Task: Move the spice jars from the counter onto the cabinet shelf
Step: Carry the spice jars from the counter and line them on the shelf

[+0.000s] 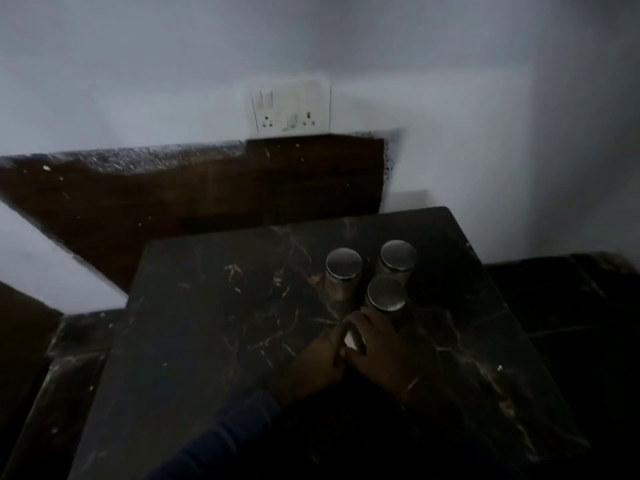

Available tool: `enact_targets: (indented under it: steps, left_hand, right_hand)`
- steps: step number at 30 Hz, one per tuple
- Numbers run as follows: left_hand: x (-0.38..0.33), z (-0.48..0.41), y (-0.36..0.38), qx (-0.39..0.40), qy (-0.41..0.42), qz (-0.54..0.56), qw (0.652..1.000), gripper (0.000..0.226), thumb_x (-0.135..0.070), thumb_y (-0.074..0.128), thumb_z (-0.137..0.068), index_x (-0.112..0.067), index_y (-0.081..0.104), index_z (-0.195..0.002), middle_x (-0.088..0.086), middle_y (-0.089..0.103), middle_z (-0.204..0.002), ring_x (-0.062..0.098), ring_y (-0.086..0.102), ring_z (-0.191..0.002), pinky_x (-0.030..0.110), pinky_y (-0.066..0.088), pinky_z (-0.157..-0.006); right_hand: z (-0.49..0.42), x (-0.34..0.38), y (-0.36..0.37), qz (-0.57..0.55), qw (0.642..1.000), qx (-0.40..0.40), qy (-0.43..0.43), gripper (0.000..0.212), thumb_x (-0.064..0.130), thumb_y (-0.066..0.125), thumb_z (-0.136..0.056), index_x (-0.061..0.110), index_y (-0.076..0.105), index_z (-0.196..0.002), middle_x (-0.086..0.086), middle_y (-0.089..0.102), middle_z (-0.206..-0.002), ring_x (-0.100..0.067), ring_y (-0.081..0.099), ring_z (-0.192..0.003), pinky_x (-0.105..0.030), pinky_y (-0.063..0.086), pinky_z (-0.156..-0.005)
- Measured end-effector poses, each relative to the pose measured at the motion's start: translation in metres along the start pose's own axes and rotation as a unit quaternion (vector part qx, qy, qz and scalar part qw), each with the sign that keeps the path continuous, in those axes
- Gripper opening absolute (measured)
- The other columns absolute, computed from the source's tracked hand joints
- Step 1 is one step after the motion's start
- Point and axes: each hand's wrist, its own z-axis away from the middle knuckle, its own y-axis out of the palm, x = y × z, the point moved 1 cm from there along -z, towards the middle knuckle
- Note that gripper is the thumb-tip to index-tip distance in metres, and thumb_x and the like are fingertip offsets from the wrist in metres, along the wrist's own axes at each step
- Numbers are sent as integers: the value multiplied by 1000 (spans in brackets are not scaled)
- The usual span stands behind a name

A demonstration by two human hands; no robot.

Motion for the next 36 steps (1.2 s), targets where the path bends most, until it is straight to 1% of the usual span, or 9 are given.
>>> enact_targets:
  steps: [6,13,19,21,23,26,29,32,36]
  left_hand:
    - [-4,5,4,-20,-32,98,994,77,4,57,-81,-16,25,-148,-15,37,-131,-3,36,-123,-9,22,-91]
    - [13,14,3,-122,-196,346,909,29,-25,49,-95,-18,59,-121,8,67,-115,23,65,-104,39,53,-91]
    - [14,36,-31,-63,-248,690,677,46,-49,49,-91,-15,67,-117,23,63,-122,39,60,-108,47,56,-83]
    - [5,42,-35,-58,-222,726,649,50,-50,48,-89,-15,67,-119,27,62,-122,43,58,-106,48,51,-88]
    - [-6,42,-35,-110,-207,694,680,47,-46,50,-90,-12,63,-120,20,69,-108,32,66,-92,45,55,-84]
    - [-22,39,-29,-243,-188,469,828,50,-32,71,-81,-16,51,-123,8,64,-112,17,66,-90,29,59,-69]
    - [-21,42,-20,-304,-155,229,912,81,-46,79,-63,-28,41,-132,-8,48,-123,6,52,-108,27,53,-84]
    - [-19,46,-19,-266,-155,241,920,79,-51,76,-63,-27,44,-131,-4,47,-127,9,54,-108,30,54,-85]
    - [-14,51,-26,-129,-244,522,807,49,-48,63,-80,-20,58,-120,14,66,-119,28,67,-102,44,53,-91]
  right_hand:
    - [-3,-7,26,45,997,-57,17,65,42,65,-80,20,48,-139,-10,39,-150,-31,36,-139,-40,36,-110]
    - [-12,-6,13,-151,986,-69,23,64,34,76,-76,24,52,-135,6,51,-132,-12,50,-123,-28,41,-103]
    - [-27,13,-10,-465,885,-7,10,37,23,68,-88,32,59,-123,13,64,-119,-11,61,-115,-23,53,-86]
    - [-34,14,-9,-523,852,7,7,44,32,67,-86,33,57,-128,4,63,-127,-18,61,-118,-35,54,-93]
    - [-38,14,-6,-569,822,12,31,57,44,69,-79,39,51,-133,3,61,-132,-21,61,-120,-44,52,-97]
    - [-38,15,7,-596,800,33,62,62,50,69,-78,40,48,-135,3,61,-133,-22,61,-120,-52,51,-99]
    - [-32,22,24,-628,772,45,89,52,49,62,-86,42,46,-136,3,63,-131,-21,62,-118,-52,51,-98]
    - [-26,25,27,-651,746,49,127,41,48,50,-94,33,53,-132,-4,65,-125,-26,64,-112,-51,53,-93]
    - [-23,19,27,-691,705,61,149,44,45,39,-99,17,60,-126,-16,67,-119,-30,66,-107,-44,55,-86]
